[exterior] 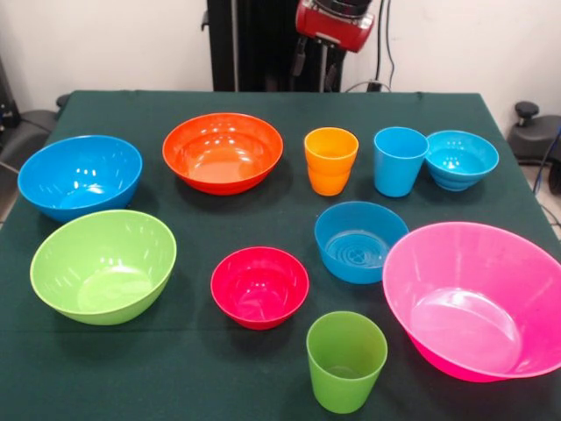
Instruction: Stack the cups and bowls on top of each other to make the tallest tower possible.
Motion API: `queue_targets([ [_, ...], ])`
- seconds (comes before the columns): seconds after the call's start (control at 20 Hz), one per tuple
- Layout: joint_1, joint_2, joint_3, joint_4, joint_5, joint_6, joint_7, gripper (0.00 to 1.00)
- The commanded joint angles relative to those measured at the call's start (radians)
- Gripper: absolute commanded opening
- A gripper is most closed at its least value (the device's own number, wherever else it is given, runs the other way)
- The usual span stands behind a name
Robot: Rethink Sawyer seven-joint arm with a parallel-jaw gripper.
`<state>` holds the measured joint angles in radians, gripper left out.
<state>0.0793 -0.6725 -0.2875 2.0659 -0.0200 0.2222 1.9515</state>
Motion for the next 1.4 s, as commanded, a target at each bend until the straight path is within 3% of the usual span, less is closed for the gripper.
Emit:
queue_targets([
  [0.05,0.025,0.097,0.063,-0.158,0.026,0.068,0.119,1.00],
  [0.75,-0.026,0.093,0.067,-0.251,-0.009,0.142,0.053,1.00],
  [1.1,-0.025,0.085,0.073,-0.263,-0.004,0.171,0.060,1.00],
  [1.4,-0.025,0.109,0.073,-0.328,-0.005,0.203,0.058,1.00],
])
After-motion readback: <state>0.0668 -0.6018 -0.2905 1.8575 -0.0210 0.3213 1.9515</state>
